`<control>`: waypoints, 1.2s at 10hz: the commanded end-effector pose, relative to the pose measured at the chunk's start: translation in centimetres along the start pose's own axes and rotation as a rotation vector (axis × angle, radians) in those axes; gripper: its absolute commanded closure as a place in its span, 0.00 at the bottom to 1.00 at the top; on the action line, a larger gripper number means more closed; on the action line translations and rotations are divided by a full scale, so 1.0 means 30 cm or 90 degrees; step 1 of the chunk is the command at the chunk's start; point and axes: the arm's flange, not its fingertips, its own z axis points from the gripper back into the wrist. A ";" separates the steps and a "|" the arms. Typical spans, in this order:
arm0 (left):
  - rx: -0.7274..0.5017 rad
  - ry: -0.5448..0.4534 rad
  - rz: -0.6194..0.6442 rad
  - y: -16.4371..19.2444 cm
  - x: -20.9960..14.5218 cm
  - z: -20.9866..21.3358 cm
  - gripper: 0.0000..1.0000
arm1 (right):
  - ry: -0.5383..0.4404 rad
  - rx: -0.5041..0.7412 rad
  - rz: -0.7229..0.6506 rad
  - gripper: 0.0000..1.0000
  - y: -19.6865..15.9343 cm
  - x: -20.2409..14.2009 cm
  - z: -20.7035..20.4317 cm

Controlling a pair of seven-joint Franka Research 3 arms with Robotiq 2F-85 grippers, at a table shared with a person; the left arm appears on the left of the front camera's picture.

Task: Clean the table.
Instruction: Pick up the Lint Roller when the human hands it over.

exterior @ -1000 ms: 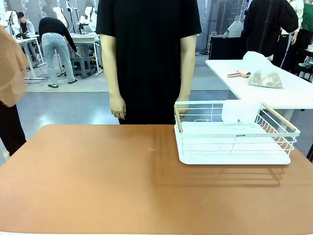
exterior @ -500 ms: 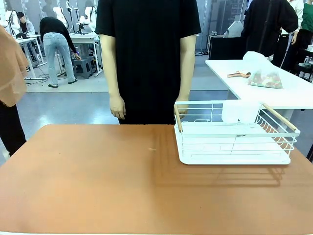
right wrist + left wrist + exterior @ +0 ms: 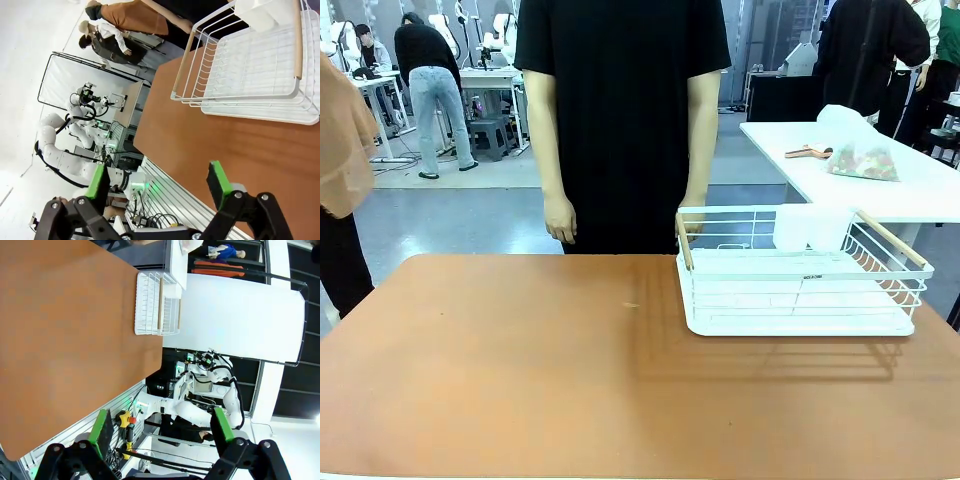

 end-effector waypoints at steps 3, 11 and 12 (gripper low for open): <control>0.002 0.000 -0.009 0.005 -0.016 -0.003 0.00 | 0.001 0.006 0.008 0.00 0.009 0.002 0.004; 0.002 0.000 -0.009 0.005 -0.016 -0.003 0.00 | 0.001 0.006 0.008 0.00 0.009 0.002 0.004; 0.002 0.000 -0.009 0.005 -0.016 -0.003 0.00 | 0.001 0.006 0.008 0.00 0.009 0.002 0.004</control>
